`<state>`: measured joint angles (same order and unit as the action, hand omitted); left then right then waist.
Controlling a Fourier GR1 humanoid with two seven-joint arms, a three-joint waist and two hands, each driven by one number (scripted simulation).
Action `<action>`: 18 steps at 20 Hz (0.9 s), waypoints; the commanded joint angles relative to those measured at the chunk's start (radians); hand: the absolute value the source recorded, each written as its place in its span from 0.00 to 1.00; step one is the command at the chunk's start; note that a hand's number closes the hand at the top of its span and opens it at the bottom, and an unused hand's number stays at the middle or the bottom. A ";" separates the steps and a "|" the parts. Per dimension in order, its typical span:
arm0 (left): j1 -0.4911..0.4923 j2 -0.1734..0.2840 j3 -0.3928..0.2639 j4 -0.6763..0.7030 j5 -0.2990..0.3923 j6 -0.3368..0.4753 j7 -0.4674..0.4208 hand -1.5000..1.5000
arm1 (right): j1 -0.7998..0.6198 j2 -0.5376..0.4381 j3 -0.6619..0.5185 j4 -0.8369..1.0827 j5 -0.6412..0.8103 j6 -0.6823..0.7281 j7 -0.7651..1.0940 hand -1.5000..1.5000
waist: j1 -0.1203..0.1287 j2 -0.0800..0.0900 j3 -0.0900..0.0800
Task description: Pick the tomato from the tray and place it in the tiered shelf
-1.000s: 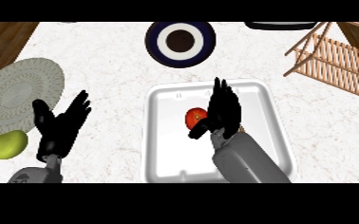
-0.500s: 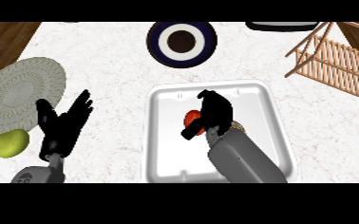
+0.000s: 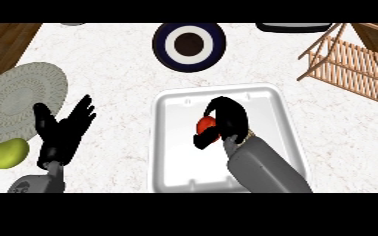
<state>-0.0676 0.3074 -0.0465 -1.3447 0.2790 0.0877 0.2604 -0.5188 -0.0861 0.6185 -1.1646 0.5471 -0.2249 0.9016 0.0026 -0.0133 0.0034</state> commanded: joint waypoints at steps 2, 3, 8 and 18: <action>0.050 -0.011 0.009 0.004 -0.004 0.019 -0.010 0.50 | 0.174 -0.268 -0.125 -0.183 -0.205 0.113 -0.295 1.00 | -0.038 0.009 -0.001; 0.057 0.001 0.020 -0.003 0.012 0.002 -0.004 0.50 | 0.198 -0.336 -0.165 -0.205 -0.252 0.156 -0.338 1.00 | -0.052 0.007 -0.001; 0.086 -0.030 0.005 0.005 -0.031 0.030 -0.054 0.50 | 0.316 -0.488 -0.301 -0.431 -0.335 0.179 -0.465 1.00 | -0.040 0.006 -0.004; 0.069 -0.015 0.021 -0.041 -0.004 0.023 0.034 0.50 | 0.399 -0.736 -0.721 -0.831 -0.468 0.169 -0.314 1.00 | -0.061 -0.001 -0.004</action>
<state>0.0037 0.3009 -0.0175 -1.3943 0.2724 0.0988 0.2365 -0.1515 -0.7354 0.0500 -1.8670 0.1281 -0.0554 0.5188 -0.0508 -0.0175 0.0046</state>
